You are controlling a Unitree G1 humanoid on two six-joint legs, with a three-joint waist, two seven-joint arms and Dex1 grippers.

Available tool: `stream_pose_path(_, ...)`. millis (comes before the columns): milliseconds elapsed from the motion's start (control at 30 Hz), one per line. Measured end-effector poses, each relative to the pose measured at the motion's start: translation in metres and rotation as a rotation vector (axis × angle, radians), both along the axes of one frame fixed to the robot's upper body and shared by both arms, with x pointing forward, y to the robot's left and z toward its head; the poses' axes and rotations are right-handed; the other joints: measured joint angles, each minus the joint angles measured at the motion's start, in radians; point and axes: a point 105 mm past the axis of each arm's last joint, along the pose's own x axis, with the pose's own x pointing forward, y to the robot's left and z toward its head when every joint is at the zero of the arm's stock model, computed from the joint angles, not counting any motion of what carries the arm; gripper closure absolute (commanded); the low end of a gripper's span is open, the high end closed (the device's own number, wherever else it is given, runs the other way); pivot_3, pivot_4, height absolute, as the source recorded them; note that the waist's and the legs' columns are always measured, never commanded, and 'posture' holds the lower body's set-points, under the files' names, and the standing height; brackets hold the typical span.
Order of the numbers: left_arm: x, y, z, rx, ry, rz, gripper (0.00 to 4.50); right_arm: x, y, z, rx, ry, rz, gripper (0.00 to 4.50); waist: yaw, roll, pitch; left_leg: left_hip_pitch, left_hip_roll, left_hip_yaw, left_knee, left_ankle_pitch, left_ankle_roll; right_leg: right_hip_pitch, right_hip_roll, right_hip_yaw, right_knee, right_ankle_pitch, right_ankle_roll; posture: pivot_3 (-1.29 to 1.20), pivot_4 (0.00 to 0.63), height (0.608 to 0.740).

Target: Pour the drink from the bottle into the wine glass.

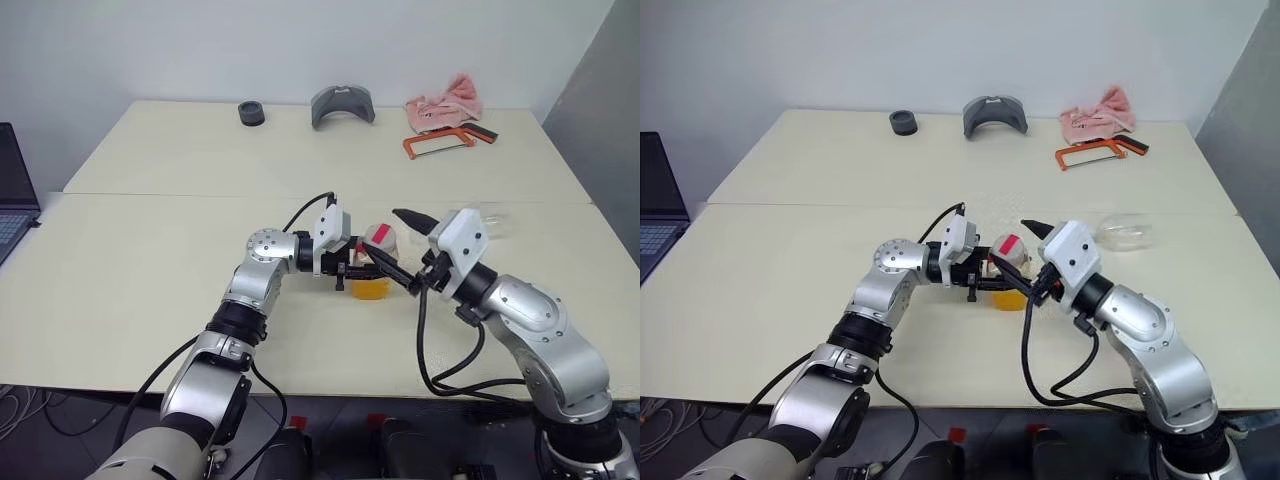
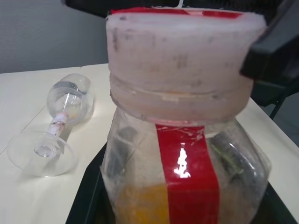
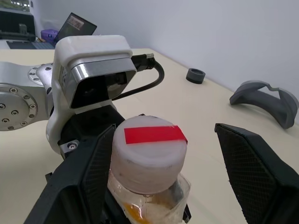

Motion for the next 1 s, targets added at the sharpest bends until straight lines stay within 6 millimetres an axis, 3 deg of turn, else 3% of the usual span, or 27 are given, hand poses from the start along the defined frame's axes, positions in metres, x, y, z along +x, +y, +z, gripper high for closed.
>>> stream_pose_path(667, 0.0, 0.001, -0.002, 0.002, 0.008, -0.001, 2.81, -0.008, -0.014, 0.003, 0.021, 0.062, 0.013, 0.9, 0.0, 0.0, 0.0, 0.0, 0.0, 0.0, 0.0, -0.001, 0.001, 0.0, 0.0, 0.0, 0.0, 0.0, 0.0, 0.0, 0.15, 0.74)
stream_pose_path(833, 0.0, 0.002, -0.002, 0.003, 0.008, -0.001, 2.81, -0.012, -0.028, 0.002, 0.02, 0.101, 0.014, 0.9, 0.0, 0.0, 0.0, 0.0, 0.0, 0.001, 0.0, -0.001, 0.001, 0.0, 0.0, 0.0, 0.0, 0.0, 0.0, 0.0, 0.15, 0.74)
stream_pose_path(1000, 0.0, 0.002, -0.002, 0.003, 0.008, -0.001, 2.81, -0.022, -0.023, 0.007, 0.025, 0.122, 0.086, 0.9, 0.0, 0.0, 0.0, 0.001, 0.0, 0.001, 0.0, -0.001, 0.002, 0.001, 0.001, 0.0, 0.0, 0.0, 0.0, 0.0, 0.15, 0.74)
